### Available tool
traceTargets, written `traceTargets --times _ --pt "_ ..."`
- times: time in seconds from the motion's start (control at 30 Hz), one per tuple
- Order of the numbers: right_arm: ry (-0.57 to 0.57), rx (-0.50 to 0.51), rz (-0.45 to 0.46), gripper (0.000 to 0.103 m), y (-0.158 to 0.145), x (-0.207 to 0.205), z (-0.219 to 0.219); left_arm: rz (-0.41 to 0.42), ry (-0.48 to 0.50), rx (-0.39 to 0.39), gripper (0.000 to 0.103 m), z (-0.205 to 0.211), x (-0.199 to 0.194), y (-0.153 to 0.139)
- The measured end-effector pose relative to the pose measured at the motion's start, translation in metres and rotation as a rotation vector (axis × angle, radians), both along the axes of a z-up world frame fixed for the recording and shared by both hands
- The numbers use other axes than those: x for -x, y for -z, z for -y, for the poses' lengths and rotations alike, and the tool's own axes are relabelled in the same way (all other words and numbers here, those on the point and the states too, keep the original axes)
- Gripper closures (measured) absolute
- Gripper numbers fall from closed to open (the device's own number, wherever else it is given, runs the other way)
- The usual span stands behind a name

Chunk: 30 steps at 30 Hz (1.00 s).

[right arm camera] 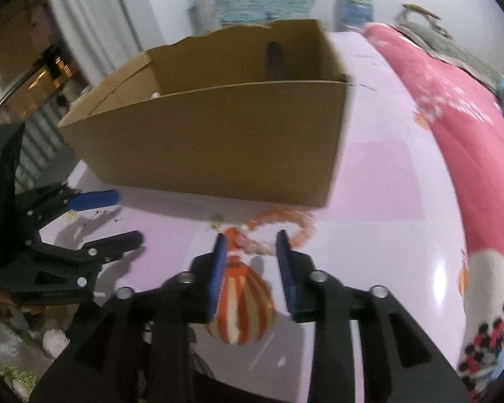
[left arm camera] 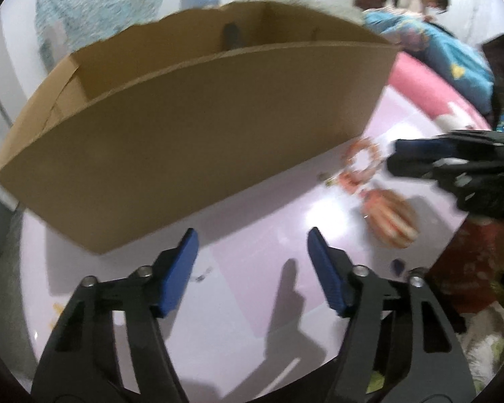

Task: Organize jewelry
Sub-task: 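Move both tools toward the orange bead bracelet beside the box, then close the right tool on the orange bead bracelet, then close the left tool on the small gold charm while the right tool holds the bracelet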

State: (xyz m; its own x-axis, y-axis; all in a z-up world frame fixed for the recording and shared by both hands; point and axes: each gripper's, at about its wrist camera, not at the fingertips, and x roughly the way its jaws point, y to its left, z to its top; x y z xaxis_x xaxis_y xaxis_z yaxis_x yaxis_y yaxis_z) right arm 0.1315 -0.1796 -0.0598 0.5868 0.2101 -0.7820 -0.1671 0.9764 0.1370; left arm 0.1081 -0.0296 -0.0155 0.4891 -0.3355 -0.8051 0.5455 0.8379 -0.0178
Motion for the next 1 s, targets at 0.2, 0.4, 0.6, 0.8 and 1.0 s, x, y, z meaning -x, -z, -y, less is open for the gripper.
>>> traceTargets --times 0.2,0.4,0.6,0.8,1.0 --pt "-0.074 0.08 -0.032 0.076 0.017 -0.02 -0.015 0.033 0.11 0.07 0.069 0.015 0.003 -0.005" --pt "-0.029 0.074 -0.06 0.093 0.022 -0.019 0.0 0.02 0.162 0.087 0.074 0.054 0.0 0.01" --pt "0.047 -0.011 -0.072 0.093 0.023 -0.007 0.026 0.0 0.203 0.072 0.074 0.07 -0.01 0.014" --pt "0.063 -0.042 -0.063 0.093 0.024 -0.008 0.039 -0.02 0.202 0.014 0.077 0.087 -0.024 0.025" --pt "0.069 -0.067 -0.053 0.093 0.027 0.005 0.041 0.009 0.189 -0.017 0.087 0.087 -0.021 0.025"
